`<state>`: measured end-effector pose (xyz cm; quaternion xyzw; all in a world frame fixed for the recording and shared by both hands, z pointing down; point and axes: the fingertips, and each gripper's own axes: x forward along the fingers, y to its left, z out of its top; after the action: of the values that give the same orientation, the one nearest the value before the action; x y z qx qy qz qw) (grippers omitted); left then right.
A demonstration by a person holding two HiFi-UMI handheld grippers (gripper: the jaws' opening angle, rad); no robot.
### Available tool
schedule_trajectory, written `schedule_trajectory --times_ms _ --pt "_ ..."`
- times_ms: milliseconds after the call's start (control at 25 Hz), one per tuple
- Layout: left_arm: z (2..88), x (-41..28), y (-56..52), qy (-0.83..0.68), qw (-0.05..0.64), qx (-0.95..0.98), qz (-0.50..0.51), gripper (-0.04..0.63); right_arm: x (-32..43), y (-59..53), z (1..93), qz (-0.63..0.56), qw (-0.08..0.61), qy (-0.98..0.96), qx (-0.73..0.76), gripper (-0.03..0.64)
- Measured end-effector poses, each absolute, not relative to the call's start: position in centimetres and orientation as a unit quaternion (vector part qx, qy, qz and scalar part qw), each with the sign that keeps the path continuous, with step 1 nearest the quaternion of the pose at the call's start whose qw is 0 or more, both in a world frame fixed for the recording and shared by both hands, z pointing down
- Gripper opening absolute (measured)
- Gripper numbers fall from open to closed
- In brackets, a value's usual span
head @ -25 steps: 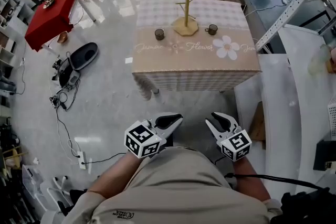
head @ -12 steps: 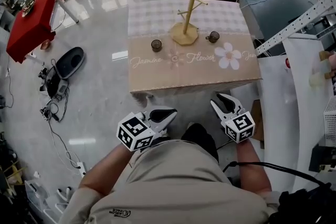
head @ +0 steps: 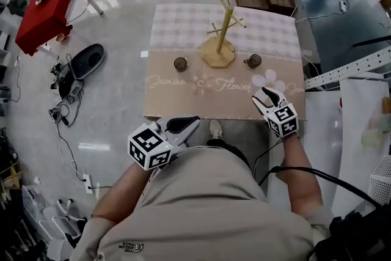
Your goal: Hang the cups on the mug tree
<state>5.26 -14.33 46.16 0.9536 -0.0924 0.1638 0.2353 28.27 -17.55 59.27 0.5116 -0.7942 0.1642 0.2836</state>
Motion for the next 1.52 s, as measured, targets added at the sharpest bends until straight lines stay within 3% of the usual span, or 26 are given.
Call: schedule_trajectory --times_ms 360,920,1520 --pt "46.3 11.7 -19.2 -0.158 0.237 0.943 0.172 0.008 36.3 -27.4 64.6 0.138 0.340 -0.821 0.436 0.255" --pt "46.3 12.4 -21.4 -0.246 0.253 0.917 0.186 0.008 34.9 -32.8 71.1 0.130 0.392 -0.870 0.271 0.299" --pt "45.9 12.4 -21.3 -0.230 0.248 0.925 0.172 0.008 35.3 -34.0 65.6 0.126 0.327 -0.838 0.419 0.276"
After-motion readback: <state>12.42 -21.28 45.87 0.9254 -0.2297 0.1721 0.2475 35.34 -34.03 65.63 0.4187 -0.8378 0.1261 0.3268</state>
